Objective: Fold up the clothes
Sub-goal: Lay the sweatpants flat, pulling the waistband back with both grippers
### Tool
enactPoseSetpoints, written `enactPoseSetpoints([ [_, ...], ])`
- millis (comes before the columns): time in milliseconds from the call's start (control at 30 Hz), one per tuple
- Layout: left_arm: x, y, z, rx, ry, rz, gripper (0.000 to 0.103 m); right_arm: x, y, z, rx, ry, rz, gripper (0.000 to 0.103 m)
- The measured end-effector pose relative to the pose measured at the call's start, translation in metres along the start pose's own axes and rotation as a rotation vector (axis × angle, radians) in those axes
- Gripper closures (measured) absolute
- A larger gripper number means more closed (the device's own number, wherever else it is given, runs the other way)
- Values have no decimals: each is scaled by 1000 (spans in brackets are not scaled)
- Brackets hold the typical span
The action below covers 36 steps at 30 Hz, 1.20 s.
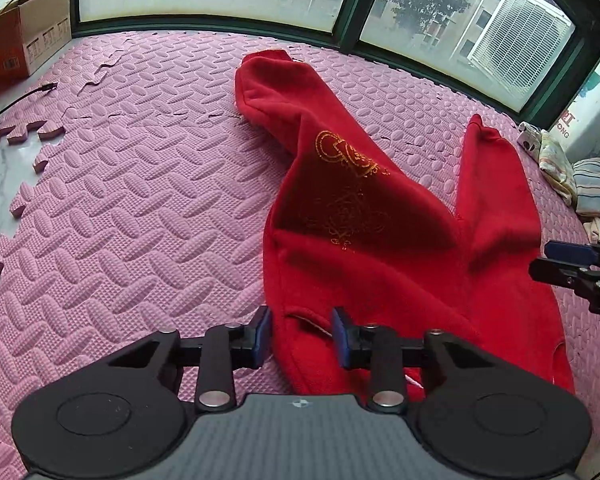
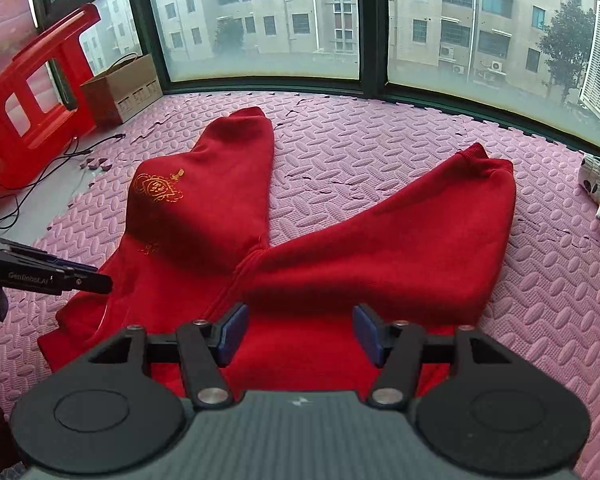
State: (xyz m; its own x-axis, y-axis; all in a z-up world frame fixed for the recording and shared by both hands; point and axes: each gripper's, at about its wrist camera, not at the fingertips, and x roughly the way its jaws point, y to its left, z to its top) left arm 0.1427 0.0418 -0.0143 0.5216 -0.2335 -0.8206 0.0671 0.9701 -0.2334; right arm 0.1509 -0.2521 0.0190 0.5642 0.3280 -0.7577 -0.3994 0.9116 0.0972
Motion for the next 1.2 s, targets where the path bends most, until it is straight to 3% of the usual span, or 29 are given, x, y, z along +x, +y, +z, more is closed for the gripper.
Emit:
enactPoseSetpoints([
  [67,-6,4,-2,-27,-9,-4,88,-6,6,-6,-13,2,9,43],
  [167,-23,6,-8,-50,-36,-16,92,-16,15,-15,-32,6,27,43],
  [267,-38,9,-26,-95,-12,-19,97,-26,26,-29,-51,21,71,42],
  [433,-43,17,-49,-133,22,-17,96,-40,49,-55,-145,42,120,36],
  [733,-64,-6,-32,-58,-54,-9,92,-47,61,-83,-155,121,162,36],
  [967,-76,-14,-27,-46,-96,7,89,-67,46,-70,-87,54,179,36],
  [1200,-67,-15,-27,-53,-74,-36,84,-45,29,-58,-15,3,66,36],
])
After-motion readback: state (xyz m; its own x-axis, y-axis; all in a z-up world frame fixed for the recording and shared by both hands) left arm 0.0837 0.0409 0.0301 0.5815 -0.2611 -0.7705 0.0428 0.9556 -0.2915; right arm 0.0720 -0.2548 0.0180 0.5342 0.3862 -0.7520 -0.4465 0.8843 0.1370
